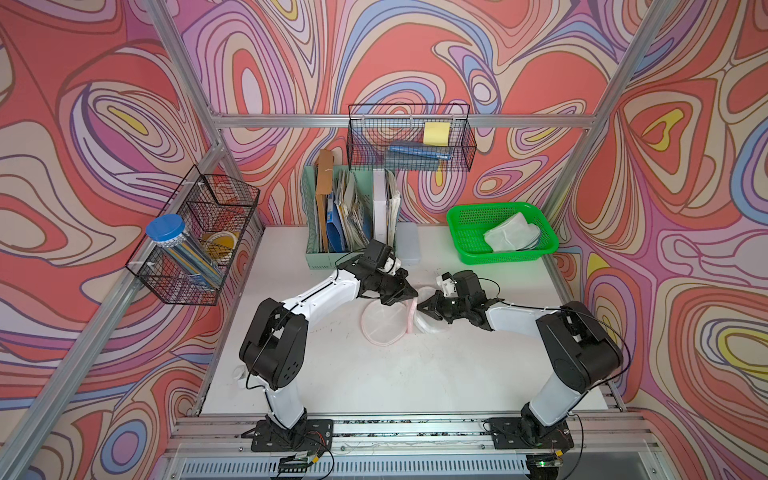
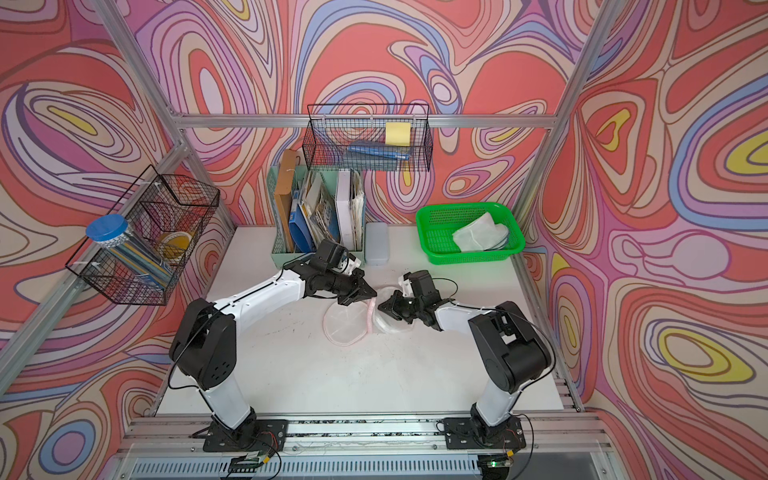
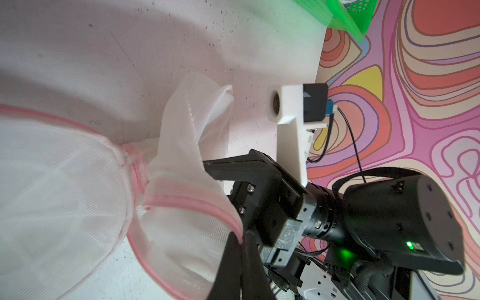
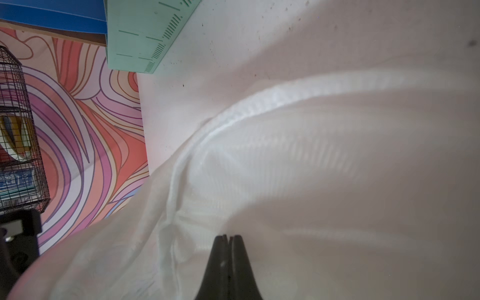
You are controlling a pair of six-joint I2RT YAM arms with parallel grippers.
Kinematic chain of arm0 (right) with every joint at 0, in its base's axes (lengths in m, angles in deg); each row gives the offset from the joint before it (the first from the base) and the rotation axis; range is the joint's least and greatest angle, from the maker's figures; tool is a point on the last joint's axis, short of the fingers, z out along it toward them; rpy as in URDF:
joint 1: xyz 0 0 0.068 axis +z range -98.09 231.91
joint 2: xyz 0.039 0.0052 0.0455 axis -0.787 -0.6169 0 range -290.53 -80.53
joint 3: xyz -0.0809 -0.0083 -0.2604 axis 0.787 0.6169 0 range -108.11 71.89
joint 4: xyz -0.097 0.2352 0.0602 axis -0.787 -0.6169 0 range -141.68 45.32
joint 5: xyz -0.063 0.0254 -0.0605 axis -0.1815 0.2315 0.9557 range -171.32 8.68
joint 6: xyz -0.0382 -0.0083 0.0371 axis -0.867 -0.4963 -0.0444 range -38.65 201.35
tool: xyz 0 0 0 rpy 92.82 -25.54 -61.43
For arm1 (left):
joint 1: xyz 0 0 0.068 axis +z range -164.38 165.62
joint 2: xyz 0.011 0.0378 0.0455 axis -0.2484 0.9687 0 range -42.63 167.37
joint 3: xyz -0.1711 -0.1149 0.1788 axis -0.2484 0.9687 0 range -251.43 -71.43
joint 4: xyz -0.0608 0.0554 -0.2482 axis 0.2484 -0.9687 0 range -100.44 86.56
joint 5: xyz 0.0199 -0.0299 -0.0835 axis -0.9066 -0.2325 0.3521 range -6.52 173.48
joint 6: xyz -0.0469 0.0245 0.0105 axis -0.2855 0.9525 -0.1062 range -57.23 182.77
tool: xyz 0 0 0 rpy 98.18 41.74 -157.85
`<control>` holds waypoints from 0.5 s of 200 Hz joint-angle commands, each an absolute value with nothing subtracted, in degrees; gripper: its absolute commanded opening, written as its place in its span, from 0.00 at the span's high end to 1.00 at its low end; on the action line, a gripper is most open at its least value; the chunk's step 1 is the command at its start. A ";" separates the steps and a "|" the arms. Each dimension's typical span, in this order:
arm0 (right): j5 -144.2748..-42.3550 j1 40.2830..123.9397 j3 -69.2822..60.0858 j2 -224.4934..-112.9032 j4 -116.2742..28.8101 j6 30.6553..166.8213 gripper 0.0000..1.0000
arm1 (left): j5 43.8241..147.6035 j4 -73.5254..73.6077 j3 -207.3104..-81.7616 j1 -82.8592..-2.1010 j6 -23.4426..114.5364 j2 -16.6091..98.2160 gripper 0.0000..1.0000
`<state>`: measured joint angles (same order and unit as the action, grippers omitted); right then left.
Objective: Turn the laundry bag inside out
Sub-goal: Turn over the laundry bag at the center of the board.
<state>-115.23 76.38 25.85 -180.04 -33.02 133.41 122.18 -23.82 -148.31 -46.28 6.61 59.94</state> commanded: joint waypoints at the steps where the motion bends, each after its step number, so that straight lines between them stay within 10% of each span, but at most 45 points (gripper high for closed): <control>1: -117.28 76.80 24.85 -184.36 -27.58 134.57 1.00 | 121.55 -19.76 -150.12 -48.31 2.41 61.49 1.00; 100: -118.74 76.92 24.37 -191.01 -28.35 131.92 0.96 | 120.23 -18.17 -160.80 -52.50 -0.39 68.85 1.00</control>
